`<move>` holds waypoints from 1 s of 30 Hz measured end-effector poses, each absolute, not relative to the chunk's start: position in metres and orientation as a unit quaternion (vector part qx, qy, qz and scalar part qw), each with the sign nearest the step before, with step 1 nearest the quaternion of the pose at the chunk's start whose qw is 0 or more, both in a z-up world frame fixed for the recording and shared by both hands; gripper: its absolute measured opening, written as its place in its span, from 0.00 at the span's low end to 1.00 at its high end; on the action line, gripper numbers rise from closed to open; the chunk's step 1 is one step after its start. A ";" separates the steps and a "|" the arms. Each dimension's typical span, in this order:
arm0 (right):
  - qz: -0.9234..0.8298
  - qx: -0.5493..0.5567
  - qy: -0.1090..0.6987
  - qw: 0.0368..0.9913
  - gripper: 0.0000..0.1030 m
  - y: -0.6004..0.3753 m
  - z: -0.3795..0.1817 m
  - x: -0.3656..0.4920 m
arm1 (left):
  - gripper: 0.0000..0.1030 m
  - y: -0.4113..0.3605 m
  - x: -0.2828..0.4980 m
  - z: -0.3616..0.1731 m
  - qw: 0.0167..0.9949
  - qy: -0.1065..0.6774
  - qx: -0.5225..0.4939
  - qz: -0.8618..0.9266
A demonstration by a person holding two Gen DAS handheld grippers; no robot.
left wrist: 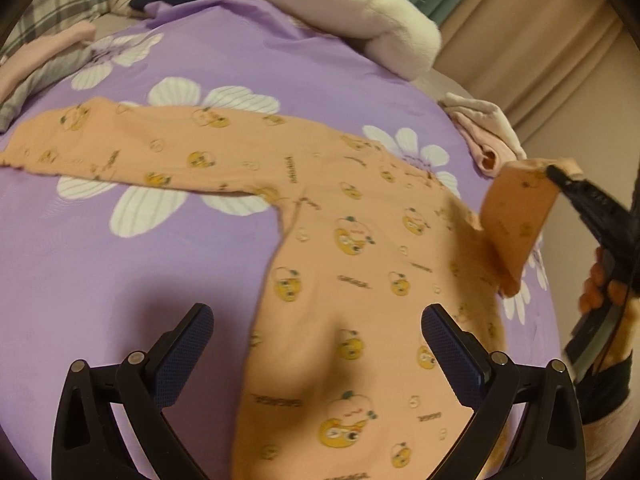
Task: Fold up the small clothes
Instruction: 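Fold the held sleeve across the shirt body and open the right tool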
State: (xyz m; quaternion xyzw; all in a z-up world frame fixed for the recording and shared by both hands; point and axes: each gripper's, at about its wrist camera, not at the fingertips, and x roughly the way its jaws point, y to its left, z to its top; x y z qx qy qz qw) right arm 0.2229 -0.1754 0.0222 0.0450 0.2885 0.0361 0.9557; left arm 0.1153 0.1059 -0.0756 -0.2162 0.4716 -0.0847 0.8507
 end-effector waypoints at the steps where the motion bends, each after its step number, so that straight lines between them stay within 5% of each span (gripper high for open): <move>1: 0.041 0.021 0.298 0.953 0.04 -0.158 0.013 0.228 | 1.00 0.110 0.115 -0.078 0.849 0.473 -0.220 -0.082; 15: 0.106 -0.177 0.382 0.901 0.07 -0.027 -0.106 0.235 | 1.00 0.136 0.117 -0.096 0.840 0.483 -0.237 -0.064; 16: 0.111 -0.180 0.396 0.894 0.10 -0.027 -0.112 0.236 | 1.00 0.137 0.117 -0.098 0.840 0.484 -0.238 -0.062; 18: 0.125 -0.169 0.421 0.882 0.37 -0.031 -0.119 0.236 | 1.00 0.140 0.118 -0.100 0.837 0.486 -0.242 -0.061; 23: 0.187 -0.044 0.403 0.895 0.45 -0.068 -0.091 0.220 | 1.00 0.149 0.119 -0.104 0.834 0.482 -0.261 -0.062; 27: 0.189 0.055 0.395 0.897 0.43 -0.099 -0.079 0.225 | 1.00 0.146 0.126 -0.102 0.833 0.477 -0.269 -0.074; 30: 0.181 0.051 0.403 0.896 0.23 -0.089 -0.087 0.232 | 1.00 0.135 0.134 -0.094 0.842 0.471 -0.249 -0.086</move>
